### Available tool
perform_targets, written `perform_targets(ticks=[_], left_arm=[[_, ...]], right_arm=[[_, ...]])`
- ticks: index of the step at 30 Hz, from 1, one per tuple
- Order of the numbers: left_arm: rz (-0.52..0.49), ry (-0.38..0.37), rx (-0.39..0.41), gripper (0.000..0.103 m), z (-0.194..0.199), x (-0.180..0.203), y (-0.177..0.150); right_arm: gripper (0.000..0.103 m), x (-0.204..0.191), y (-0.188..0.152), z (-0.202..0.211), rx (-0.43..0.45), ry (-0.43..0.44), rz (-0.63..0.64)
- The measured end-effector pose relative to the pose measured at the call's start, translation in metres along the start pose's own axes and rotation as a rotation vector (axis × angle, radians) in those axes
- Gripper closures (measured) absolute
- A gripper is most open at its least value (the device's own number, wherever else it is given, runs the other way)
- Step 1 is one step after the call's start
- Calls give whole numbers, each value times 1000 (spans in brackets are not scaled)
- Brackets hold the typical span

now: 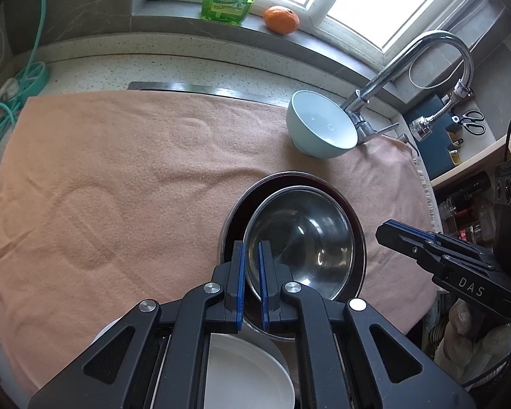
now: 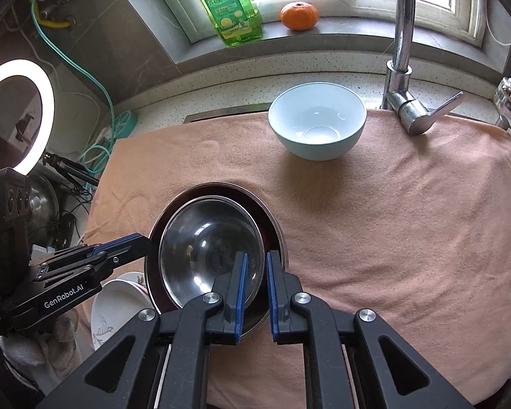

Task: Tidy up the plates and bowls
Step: 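Lower the red bowl into the large steel bowl and open both tools, then reach both tools to the light blue bowl rim and close on it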

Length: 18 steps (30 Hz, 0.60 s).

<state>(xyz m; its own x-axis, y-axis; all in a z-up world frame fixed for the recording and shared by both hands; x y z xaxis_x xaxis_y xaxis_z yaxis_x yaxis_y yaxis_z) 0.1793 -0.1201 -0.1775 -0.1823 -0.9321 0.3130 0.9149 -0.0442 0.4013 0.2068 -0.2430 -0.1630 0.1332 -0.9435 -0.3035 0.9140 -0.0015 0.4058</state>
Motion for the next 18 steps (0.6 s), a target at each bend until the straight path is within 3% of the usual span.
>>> perform_targets(ticks=[5, 18], left_arm=[[15, -19, 26, 92, 8, 3, 13], [56, -42, 55, 92, -2, 14, 61]], right_arm=[[92, 17, 14, 16, 61, 9, -42], [92, 75, 61, 31, 122, 10, -141]])
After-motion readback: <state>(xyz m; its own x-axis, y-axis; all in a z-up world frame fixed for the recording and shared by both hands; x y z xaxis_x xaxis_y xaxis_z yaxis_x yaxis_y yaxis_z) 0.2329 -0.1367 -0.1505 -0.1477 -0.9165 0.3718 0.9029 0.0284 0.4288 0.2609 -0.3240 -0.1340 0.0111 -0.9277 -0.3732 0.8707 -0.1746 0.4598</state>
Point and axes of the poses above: each gripper's, at about its wrist camera, not at the fingertips, and z roughly against the way its jaws point, x to its right, y to its top, the point moved 9 cm from there along -z, roughly the way its jaws point, and after that the axes turned 7 degrees about -z, right-handed, at the moved point
